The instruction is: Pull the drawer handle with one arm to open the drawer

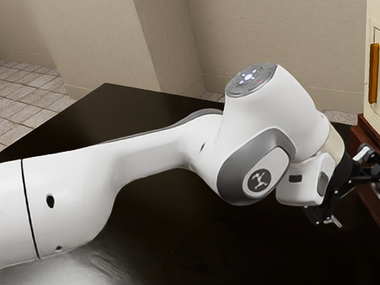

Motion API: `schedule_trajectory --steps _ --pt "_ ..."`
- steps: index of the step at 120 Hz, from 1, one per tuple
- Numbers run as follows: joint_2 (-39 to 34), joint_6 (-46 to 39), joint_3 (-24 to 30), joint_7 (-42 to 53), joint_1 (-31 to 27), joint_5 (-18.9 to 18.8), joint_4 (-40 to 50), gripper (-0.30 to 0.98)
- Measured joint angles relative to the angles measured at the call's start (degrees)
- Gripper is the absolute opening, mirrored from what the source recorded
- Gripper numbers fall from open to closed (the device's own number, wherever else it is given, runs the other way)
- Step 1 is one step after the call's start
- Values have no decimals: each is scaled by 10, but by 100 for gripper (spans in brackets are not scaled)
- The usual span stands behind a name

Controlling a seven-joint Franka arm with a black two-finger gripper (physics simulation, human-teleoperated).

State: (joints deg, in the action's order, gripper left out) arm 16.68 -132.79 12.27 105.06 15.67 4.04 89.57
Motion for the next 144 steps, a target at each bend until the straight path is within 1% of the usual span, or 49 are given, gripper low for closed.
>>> schedule_trajectory --steps 10,18,29,46,63,70,83,106,127,144 --pt "-7 1 0 1 -7 1 14 69" --pt "-19 1 0 2 -12 1 27 67" --pt "-41 -1 0 3 -18 1 55 66" --pt "-78 -5 0 4 -23 2 99 67" --pt "-113 -14 -1 4 -24 6 138 63" --pt "-125 -18 -2 4 -24 6 153 65" --pt "-151 -25 -3 4 -24 8 182 63" --pt "-185 -36 -4 2 -26 8 223 65" --pt "-215 -46 -23 1 -17 8 263 69" --pt "-237 -54 -29 0 -23 8 292 69"
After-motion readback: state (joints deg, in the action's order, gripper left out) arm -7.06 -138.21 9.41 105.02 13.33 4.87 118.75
